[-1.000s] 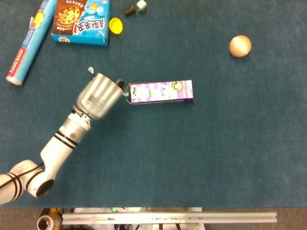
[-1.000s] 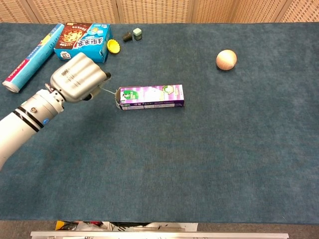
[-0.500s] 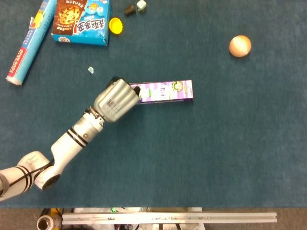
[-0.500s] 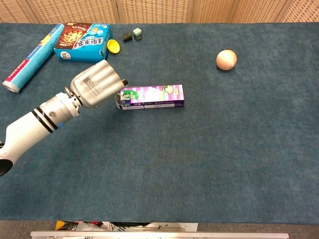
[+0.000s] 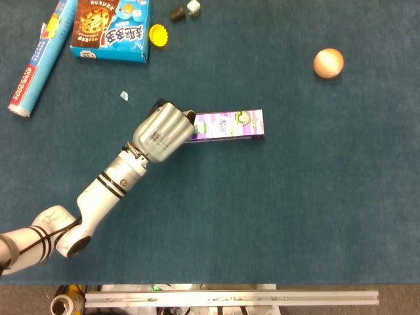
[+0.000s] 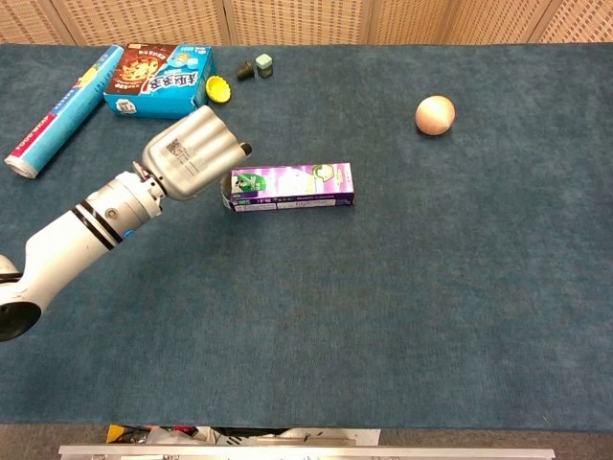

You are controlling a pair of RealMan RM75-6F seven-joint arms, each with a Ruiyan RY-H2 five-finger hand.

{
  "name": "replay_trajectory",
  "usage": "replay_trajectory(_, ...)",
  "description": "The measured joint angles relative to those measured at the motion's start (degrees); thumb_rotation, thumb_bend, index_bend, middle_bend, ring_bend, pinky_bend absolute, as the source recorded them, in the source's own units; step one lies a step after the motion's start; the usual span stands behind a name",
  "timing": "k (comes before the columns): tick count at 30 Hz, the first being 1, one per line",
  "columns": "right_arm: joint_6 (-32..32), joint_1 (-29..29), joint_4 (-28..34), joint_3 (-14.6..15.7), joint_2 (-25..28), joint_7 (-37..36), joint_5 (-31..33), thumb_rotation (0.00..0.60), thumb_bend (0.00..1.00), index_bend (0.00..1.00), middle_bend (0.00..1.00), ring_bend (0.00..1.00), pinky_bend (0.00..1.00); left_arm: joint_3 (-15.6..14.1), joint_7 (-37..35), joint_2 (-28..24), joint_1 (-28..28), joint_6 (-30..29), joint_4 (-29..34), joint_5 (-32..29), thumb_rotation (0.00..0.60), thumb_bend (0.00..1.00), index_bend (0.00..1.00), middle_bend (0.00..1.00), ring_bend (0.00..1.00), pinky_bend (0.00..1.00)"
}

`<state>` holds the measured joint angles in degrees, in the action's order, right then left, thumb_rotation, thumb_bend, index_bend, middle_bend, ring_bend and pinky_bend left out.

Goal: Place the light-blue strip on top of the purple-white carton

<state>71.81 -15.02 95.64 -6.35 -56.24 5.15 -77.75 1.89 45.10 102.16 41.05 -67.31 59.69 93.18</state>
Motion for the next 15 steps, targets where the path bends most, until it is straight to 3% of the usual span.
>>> replay_trajectory(15,0.1,0.2,-0.4,0.1,0.0,-0.7,-0.1,0.600,0.19,0.16,0.44,0.34,0.43,0.7,2.1,2.7,0.0,1.1,-1.1,-1.4,0.600,0.37,0.53,0.85,0.89,0.98)
